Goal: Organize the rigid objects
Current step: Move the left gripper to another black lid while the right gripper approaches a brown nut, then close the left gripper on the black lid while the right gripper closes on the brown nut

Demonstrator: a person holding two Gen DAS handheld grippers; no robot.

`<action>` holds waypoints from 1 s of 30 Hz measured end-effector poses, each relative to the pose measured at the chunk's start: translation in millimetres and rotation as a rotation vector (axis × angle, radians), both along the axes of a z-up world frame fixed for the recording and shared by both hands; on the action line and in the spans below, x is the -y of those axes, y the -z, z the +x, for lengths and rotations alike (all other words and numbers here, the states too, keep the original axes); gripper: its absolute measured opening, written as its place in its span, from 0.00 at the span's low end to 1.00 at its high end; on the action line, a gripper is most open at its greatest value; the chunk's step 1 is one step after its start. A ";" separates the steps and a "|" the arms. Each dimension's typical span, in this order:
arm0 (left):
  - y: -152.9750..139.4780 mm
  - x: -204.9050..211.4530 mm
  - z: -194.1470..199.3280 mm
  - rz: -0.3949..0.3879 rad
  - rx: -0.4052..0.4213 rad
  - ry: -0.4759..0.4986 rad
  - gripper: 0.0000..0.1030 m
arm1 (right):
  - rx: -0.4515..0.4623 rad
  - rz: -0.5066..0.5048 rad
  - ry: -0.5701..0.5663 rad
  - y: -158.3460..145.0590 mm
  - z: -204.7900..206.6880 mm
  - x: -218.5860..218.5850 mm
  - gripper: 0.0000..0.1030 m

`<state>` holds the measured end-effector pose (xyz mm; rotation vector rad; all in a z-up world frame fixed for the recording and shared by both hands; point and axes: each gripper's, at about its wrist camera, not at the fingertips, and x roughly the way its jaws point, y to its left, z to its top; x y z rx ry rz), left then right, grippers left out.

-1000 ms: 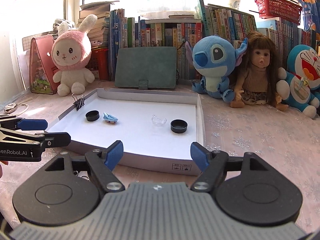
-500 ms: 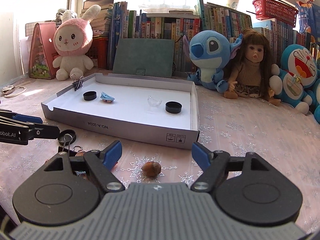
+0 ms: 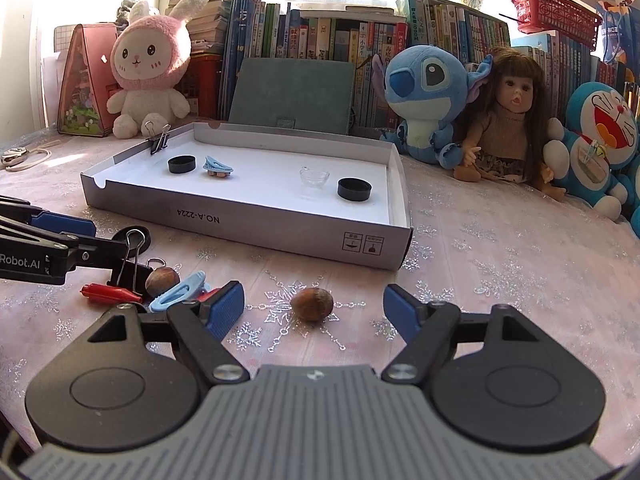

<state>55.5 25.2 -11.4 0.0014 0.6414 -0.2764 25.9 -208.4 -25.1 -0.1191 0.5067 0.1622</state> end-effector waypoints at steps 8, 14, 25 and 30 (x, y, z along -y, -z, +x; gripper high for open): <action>5.3 10.4 2.0 0.040 0.037 -0.017 0.51 | -0.020 0.025 0.013 2.1 2.5 3.4 0.83; 7.4 14.8 2.8 0.057 0.051 -0.027 0.53 | -0.008 0.004 0.014 2.4 0.9 -0.1 0.83; 8.3 12.9 2.7 0.050 0.055 -0.028 0.53 | -0.004 0.018 0.022 3.8 -0.5 1.6 0.72; 7.8 12.0 2.4 0.052 0.058 -0.027 0.49 | 0.005 0.004 0.013 4.1 -2.2 -0.6 0.66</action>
